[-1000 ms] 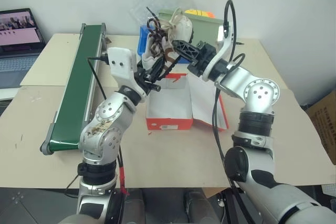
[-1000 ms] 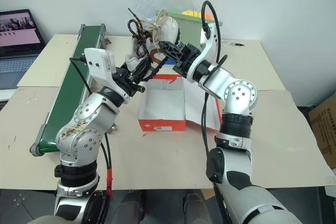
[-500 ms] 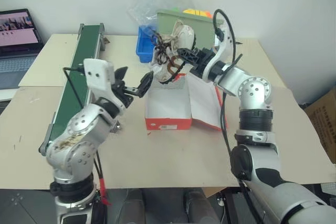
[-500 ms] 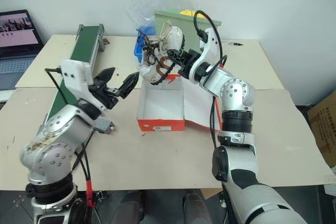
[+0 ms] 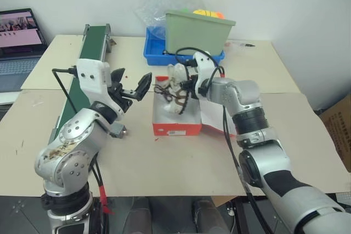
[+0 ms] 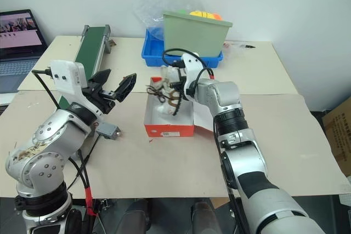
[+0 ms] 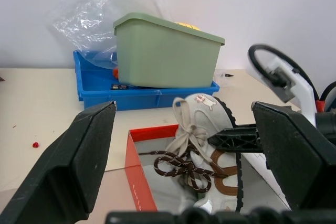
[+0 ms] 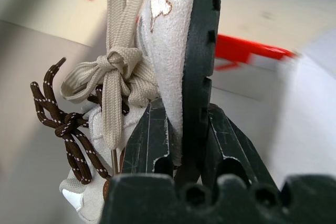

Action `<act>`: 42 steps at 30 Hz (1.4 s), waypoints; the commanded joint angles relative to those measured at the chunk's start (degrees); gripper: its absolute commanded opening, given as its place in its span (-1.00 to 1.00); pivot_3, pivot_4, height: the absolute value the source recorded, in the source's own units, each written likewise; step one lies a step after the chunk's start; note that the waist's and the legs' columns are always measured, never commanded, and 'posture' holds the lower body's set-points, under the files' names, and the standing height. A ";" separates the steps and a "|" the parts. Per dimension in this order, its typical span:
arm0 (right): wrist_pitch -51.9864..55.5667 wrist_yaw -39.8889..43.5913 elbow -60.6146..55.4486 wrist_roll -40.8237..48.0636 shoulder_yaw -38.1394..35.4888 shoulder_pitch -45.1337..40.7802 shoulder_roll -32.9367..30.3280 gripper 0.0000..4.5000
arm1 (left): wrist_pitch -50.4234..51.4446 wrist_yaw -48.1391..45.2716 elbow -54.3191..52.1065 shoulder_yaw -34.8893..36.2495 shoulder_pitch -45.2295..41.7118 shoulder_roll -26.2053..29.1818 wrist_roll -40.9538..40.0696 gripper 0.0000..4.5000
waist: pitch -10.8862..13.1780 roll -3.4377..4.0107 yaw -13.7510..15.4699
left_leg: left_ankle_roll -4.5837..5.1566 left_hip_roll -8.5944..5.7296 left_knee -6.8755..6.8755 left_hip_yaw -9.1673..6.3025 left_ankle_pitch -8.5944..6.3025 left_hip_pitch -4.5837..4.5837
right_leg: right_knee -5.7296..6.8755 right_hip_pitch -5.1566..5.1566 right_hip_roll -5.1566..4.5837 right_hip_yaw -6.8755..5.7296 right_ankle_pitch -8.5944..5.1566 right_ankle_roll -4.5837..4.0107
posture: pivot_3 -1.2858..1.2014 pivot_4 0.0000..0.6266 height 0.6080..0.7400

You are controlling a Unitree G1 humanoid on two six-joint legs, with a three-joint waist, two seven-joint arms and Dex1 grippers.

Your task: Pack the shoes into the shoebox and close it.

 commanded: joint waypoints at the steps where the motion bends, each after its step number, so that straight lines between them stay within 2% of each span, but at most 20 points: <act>1: 0.89 -1.65 -1.08 -3.29 0.22 -1.76 0.14 -0.86 | -1.22 0.26 -1.30 -0.41 -1.10 0.17 0.14 0.96 | 0.00 0.00 0.01 | 0.00 0.00 -0.01 0.00 0.00 0.00 | 0.00 0.00 0.00 0.00 0.00 0.00 | 0.03 -0.52 1.00; 6: 3.79 -1.67 -0.93 -5.13 -0.29 -1.29 0.97 -0.86 | -1.29 0.91 -0.67 -1.26 -1.78 -0.06 0.91 0.96 | 0.00 0.00 -0.01 | 0.00 0.00 -0.01 0.00 0.00 0.00 | 0.01 0.00 0.01 0.00 0.00 0.00 | 0.03 -0.52 1.00; 16: 12.57 0.35 -4.68 -7.58 3.69 3.39 2.34 -0.86 | -2.00 0.61 0.45 -2.56 -2.41 -0.11 1.47 0.96 | -0.01 0.00 0.12 | 0.00 0.00 0.01 -0.01 0.00 0.01 | 0.00 0.04 0.00 -0.03 0.00 0.00 | 0.03 -0.52 1.00; 18: 14.04 0.35 -5.56 -7.81 3.67 3.94 2.51 -0.43 | -2.16 0.74 0.59 -2.62 -2.56 -0.26 1.42 0.97 | -0.02 -0.01 0.14 | 0.00 0.00 0.01 -0.02 0.00 0.01 | 0.00 0.04 0.00 -0.03 0.00 0.00 | 0.03 -0.52 1.00; 19: 14.42 0.47 -6.02 -7.90 3.75 4.09 2.63 -0.35 | -2.26 0.81 0.69 -2.67 -2.64 -0.32 1.46 0.97 | -0.02 0.00 0.15 | 0.00 0.00 0.01 -0.02 0.00 0.01 | 0.00 0.05 0.00 -0.04 0.00 0.00 | 0.03 -0.52 1.00; 26: 14.30 -0.92 -7.71 -9.03 1.89 3.22 3.59 0.75 | -2.25 1.22 0.33 -3.07 -2.29 -0.84 1.44 0.97 | -0.02 -0.01 0.21 | 0.00 0.00 0.01 -0.03 0.00 0.01 | 0.01 0.05 0.00 -0.04 0.00 0.00 | 0.03 -0.52 1.00; 28: 14.53 -0.97 -8.80 -8.90 1.13 2.19 3.61 0.99 | -2.18 1.17 0.22 -3.01 -2.10 -0.78 1.37 0.97 | -0.02 -0.01 0.22 | 0.00 0.00 0.01 -0.03 0.00 0.01 | 0.00 0.05 0.00 -0.04 0.00 0.00 | 0.03 -0.52 1.00; 38: 15.89 0.73 -14.93 -4.08 -8.13 -6.94 4.40 0.99 | -2.19 0.69 0.62 -2.67 -2.58 0.27 1.58 0.97 | -0.01 0.00 0.04 | 0.00 0.01 -0.02 -0.03 0.00 -0.01 | 0.00 0.00 0.01 -0.04 0.00 0.00 | 0.03 -0.52 1.00; 41: 12.37 3.65 -17.35 -0.53 -11.39 -8.13 4.81 0.99 | -2.68 0.73 0.92 -2.17 -2.59 0.97 2.24 0.97 | -0.01 0.00 0.08 | 0.00 0.00 -0.02 -0.03 0.00 -0.01 | 0.00 0.00 0.00 -0.04 0.00 0.00 | 0.03 -0.52 1.00; 42: 8.02 7.09 -19.59 0.51 -10.91 -7.19 3.99 0.99 | -2.98 1.13 1.04 -1.51 -2.42 1.23 2.76 0.97 | -0.01 0.00 0.08 | 0.00 0.00 -0.02 -0.03 0.00 -0.01 | 0.00 0.00 0.00 -0.04 0.00 0.00 | 0.03 -0.52 1.00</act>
